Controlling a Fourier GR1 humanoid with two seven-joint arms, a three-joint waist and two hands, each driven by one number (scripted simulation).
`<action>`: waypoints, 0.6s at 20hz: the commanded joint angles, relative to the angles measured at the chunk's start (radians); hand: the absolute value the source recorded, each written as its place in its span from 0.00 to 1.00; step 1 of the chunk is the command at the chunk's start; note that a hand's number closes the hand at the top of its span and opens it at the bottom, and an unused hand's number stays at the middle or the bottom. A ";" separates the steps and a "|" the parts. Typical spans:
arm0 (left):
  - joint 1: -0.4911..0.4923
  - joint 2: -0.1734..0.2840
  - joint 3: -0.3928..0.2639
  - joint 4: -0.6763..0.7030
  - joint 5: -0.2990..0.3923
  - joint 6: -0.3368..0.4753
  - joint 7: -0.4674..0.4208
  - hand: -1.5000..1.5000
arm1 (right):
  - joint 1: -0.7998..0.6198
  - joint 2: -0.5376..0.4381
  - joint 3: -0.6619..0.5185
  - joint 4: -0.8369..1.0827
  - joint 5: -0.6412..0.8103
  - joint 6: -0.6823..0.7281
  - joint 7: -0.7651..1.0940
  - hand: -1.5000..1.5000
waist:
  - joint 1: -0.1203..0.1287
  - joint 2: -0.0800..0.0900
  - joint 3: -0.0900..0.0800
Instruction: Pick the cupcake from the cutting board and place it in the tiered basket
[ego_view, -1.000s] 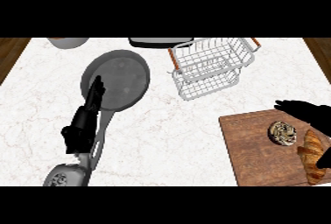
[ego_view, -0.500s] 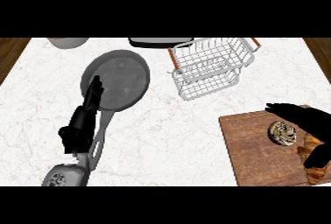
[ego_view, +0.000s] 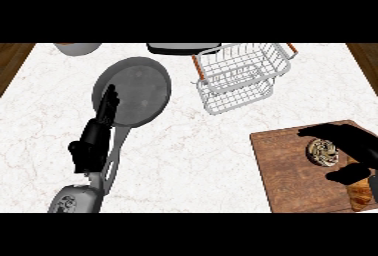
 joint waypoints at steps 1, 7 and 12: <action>0.024 -0.027 -0.057 -0.021 -0.049 0.036 0.007 0.50 | -0.051 0.012 -0.011 0.135 0.040 -0.134 -0.059 1.00 | 0.004 0.001 0.000; -0.032 -0.004 0.000 0.002 -0.010 -0.002 0.021 0.50 | -0.067 0.016 -0.017 0.127 0.081 -0.291 -0.109 1.00 | 0.003 0.001 0.000; -0.013 0.023 0.016 -0.004 0.010 -0.021 0.021 0.50 | 0.000 0.225 0.184 -0.128 0.289 -0.228 0.308 1.00 | -0.007 -0.008 -0.005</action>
